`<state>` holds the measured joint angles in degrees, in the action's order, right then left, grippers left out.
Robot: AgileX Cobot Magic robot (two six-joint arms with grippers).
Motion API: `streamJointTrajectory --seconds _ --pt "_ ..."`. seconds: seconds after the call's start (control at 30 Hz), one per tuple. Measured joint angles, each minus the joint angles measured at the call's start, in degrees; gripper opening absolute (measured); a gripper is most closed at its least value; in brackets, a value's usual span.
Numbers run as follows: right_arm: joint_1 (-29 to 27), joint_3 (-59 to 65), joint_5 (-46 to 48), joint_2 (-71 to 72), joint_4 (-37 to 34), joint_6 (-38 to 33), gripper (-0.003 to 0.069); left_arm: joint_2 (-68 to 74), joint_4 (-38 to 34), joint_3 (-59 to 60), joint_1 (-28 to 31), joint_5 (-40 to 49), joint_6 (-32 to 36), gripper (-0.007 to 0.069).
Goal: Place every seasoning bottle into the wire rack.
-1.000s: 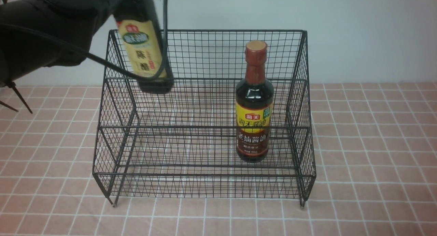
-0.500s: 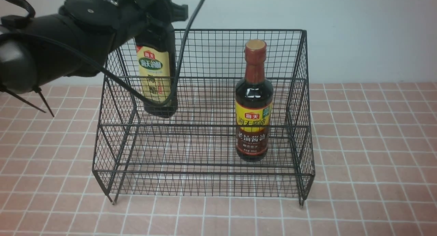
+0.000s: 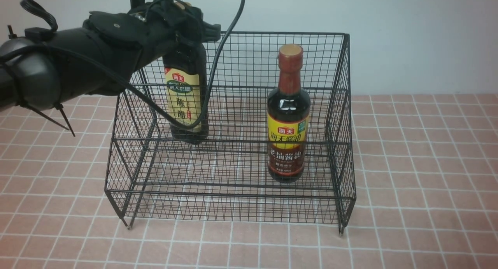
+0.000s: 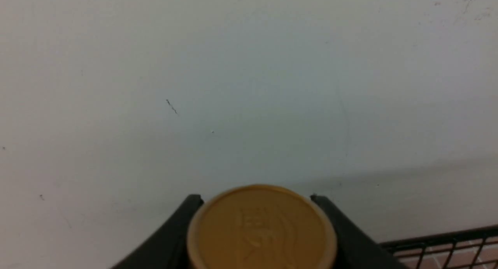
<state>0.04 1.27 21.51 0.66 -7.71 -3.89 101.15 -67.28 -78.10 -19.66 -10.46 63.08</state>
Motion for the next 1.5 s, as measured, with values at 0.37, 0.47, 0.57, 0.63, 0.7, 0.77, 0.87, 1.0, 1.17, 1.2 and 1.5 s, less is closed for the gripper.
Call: streamJointTrajectory --seconds 0.37,0.47,0.57,0.63,0.7,0.77,0.87,1.0,1.17,1.2,1.5 --pt "0.0 0.0 0.0 0.0 0.0 1.12 -0.0014 -0.92 -12.57 -0.66 0.0 -2.17 10.43 0.0379" --pt "0.0 0.0 0.0 0.0 0.0 1.25 -0.0014 -2.09 -20.3 -0.79 0.0 -2.68 17.59 0.0425" --pt "0.0 0.0 0.0 0.0 0.0 1.3 -0.0014 -3.51 -26.25 -0.79 0.0 -3.56 24.41 0.0436" --pt "0.0 0.0 0.0 0.0 0.0 1.3 -0.0014 -5.57 -30.39 -0.79 0.0 -4.01 30.82 0.0438" --pt "0.0 0.0 0.0 0.0 0.0 1.3 -0.0014 -7.55 -31.71 -0.79 0.0 -4.47 34.96 0.0437" --pt "0.0 0.0 0.0 0.0 0.0 1.3 -0.0014 -10.8 -32.46 -0.79 0.0 -4.75 41.16 0.0437" --pt "0.0 0.0 0.0 0.0 0.0 1.3 -0.0014 -14.63 -32.73 -0.79 -0.18 -4.87 44.85 0.0406" --pt "0.0 0.0 0.0 0.0 0.0 1.3 -0.0014 -22.14 -32.9 -0.79 -1.72 -5.36 49.04 0.0261" --pt "0.0 0.0 0.0 0.0 0.0 1.36 -0.0014 -33.42 -32.9 -0.9 -5.89 -7.42 53.22 0.0015" --pt "0.0 0.0 0.0 0.0 0.0 1.36 -0.0014 -35.26 -32.9 -0.9 -6.95 -8.56 53.62 0.0002" --pt "0.0 0.0 0.0 0.0 0.0 1.36 -0.0014 -42.51 -33.52 -0.9 -12.72 -18.75 53.61 -0.0007"
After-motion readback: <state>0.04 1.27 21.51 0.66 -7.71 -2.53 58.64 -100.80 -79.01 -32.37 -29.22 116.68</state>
